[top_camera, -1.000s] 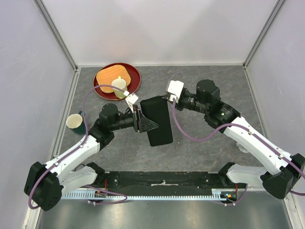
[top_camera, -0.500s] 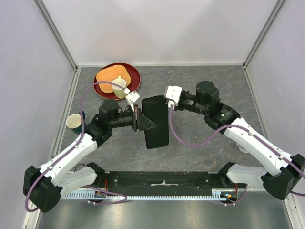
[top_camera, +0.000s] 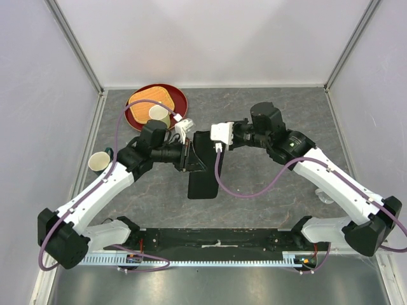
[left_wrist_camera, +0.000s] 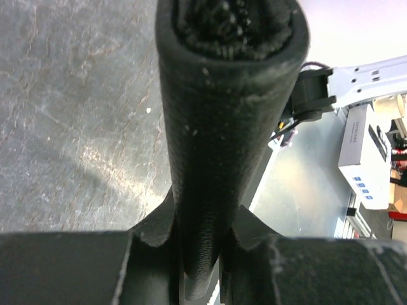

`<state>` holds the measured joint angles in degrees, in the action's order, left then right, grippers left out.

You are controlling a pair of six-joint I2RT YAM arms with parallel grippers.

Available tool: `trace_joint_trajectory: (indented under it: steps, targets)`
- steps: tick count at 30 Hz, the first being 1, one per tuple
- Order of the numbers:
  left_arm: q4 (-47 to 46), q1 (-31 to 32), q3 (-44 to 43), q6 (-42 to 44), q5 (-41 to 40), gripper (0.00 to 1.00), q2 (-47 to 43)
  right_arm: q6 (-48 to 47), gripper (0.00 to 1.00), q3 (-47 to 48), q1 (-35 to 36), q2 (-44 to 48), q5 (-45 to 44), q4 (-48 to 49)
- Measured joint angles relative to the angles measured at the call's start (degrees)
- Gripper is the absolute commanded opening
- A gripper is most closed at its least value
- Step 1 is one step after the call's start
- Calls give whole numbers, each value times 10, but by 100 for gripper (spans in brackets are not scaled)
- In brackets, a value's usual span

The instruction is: Sort the hair-cutting tools

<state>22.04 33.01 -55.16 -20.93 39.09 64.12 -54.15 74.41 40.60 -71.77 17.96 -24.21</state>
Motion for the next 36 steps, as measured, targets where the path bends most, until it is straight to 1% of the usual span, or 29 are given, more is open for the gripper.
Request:
trace_joint_trajectory:
  steps: [7,11,18,19,20,21,22,23,25,28,31,32,36]
  targets:
    - [31,14,0,25,5,2,41,-24,0,10,14,-29,24,-32]
    - [35,28,0,33,7,2,50,-24,0,12,25,-33,44,-33]
    - [48,32,0,37,8,2,56,-8,0,12,33,-43,48,-31]
    - [50,32,0,37,4,2,56,-3,7,12,34,-44,46,-31]
    - [52,32,0,37,0,2,56,3,16,10,35,-45,43,-29]
    - [52,32,0,37,-5,2,56,10,34,9,35,-45,39,-27]
    - [52,32,0,37,-10,2,56,18,40,4,36,-44,31,-15]
    - [54,34,0,37,-17,2,56,26,50,2,37,-43,27,-7]
    - [62,40,0,37,-31,2,57,41,56,-16,42,-32,9,33]
    - [77,44,0,36,-50,2,57,66,60,-59,48,15,-32,65]
    - [86,39,0,34,-74,2,57,103,66,-111,49,86,-99,83]
    - [88,35,0,32,-81,2,58,116,71,-126,49,108,-123,86]
    - [89,10,-1,18,-105,2,68,193,80,-162,49,164,-250,94]
